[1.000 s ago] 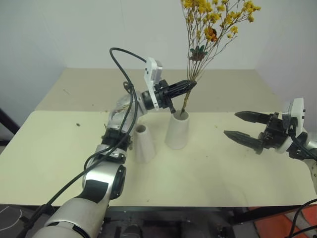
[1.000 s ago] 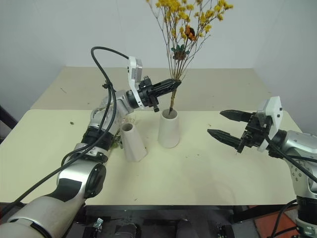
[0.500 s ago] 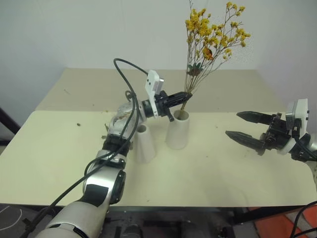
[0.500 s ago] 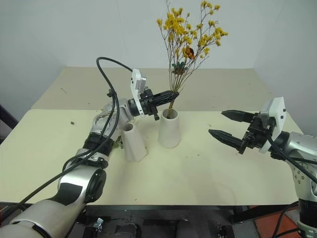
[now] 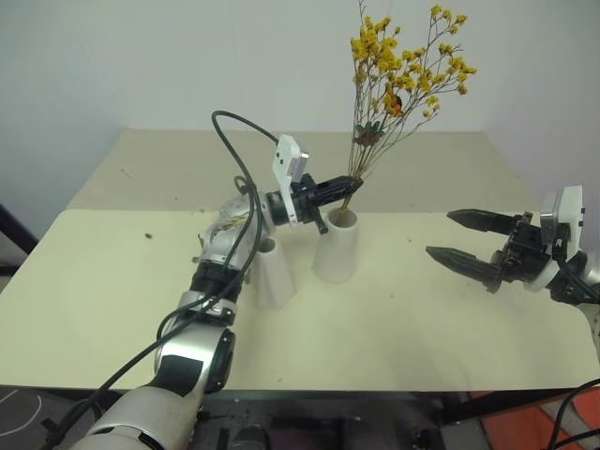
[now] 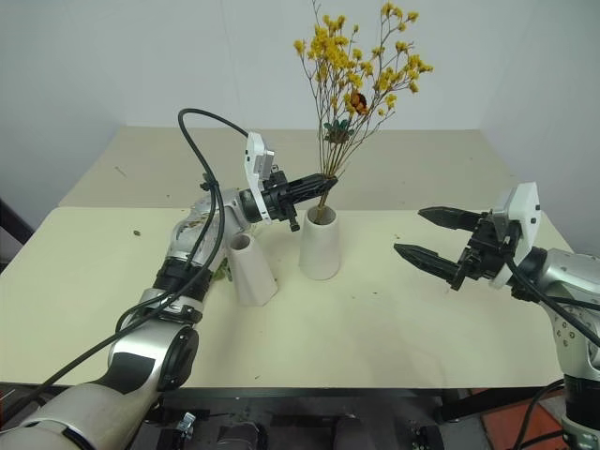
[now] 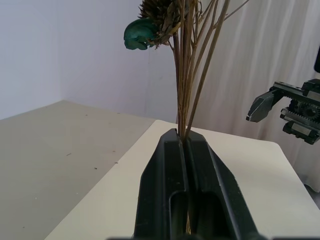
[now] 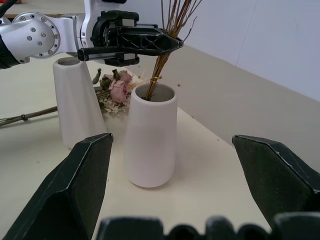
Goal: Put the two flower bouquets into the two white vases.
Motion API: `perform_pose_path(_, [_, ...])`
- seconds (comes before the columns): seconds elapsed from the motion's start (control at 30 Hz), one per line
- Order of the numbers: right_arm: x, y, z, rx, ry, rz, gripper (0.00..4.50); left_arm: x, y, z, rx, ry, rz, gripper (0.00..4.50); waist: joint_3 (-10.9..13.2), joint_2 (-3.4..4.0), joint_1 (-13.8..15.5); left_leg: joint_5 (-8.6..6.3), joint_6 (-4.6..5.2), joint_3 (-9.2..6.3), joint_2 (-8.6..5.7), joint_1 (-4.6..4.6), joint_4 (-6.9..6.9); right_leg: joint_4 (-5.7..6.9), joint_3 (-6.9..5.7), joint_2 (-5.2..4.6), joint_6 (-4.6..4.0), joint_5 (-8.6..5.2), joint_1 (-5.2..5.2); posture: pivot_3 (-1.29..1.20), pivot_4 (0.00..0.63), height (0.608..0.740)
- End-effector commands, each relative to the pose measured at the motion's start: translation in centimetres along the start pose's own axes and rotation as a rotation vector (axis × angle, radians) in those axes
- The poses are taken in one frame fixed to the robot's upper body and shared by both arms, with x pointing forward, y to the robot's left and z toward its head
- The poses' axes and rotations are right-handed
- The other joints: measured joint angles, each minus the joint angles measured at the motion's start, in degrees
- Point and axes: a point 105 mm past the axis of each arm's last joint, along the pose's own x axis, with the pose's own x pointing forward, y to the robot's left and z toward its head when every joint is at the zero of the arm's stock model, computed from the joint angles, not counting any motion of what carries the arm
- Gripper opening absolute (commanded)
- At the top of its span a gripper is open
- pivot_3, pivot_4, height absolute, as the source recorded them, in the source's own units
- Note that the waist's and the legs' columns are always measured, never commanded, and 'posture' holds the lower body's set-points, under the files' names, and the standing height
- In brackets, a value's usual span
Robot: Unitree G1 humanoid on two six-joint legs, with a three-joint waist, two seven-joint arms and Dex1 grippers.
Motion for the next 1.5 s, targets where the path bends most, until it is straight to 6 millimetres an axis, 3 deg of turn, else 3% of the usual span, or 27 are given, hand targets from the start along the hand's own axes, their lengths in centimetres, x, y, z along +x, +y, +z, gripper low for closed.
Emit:
perform_pose_path(0.03, [0.1,0.2,1.2,-0.053,-0.034,0.008,4.5,0.9,0.0,1.5,0.029,-0.039,0.001,0.01,0.0,0.0,0.04,0.0,0.0,0.0,0.0,0.0,0.0,0.0,0.0,0.0,0.0,0.0,0.0,0.0,0.15,0.74])
perform_pose_path(0.63, [0.2,0.4,1.0,-0.058,-0.05,-0.003,4.5,1.7,0.5,2.1,0.047,0.068,0.01,0.01,0.0,0.0,-0.01,0.0,0.0,0.0,0.0,-0.01,0.01,0.0,0.0,0.0,0.01,0.0,-0.01,0.0,0.15,0.74])
perform_pose_path(0.77, [0.3,0.4,1.0,-0.059,-0.053,-0.003,4.5,1.6,0.3,2.0,0.045,0.077,-0.001,0.97,0.0,0.0,-0.04,0.0,0.0,0.0,0.0,-0.02,0.01,0.01,0.0,0.0,0.0,0.0,-0.02,0.0,0.15,0.74])
perform_pose_path(1.13, [0.4,0.4,0.9,-0.059,-0.055,0.003,4.5,0.4,-0.1,2.1,0.115,0.158,0.003,4.48,0.0,0.0,-0.12,0.0,0.0,0.0,0.0,-0.01,0.01,0.01,0.0,0.0,0.01,0.0,-0.02,0.0,0.15,0.74])
perform_pose_path(1.2, [0.5,0.4,0.9,-0.059,-0.055,0.004,4.5,0.0,-0.2,2.3,0.13,0.177,0.012,4.48,0.0,0.0,-0.12,0.0,0.0,0.0,0.0,-0.01,0.01,0.02,0.01,0.0,0.01,0.0,-0.02,0.0,0.15,0.74])
perform_pose_path(1.37, [0.6,0.6,0.8,-0.059,-0.053,0.022,4.5,-3.8,-0.3,2.6,0.182,0.307,0.079,4.48,0.02,0.03,-0.81,0.0,0.0,0.0,0.02,0.04,-0.01,0.09,0.09,0.03,0.0,0.0,-0.06,0.0,0.15,0.74])
perform_pose_path(1.5, [0.9,0.9,1.0,-0.063,-0.043,0.076,4.5,-7.9,-0.6,3.6,0.24,0.407,0.154,4.48,0.02,0.03,-0.68,0.0,0.0,0.0,0.01,0.06,0.0,0.1,0.09,0.02,0.0,0.0,-0.02,0.0,0.15,0.74])
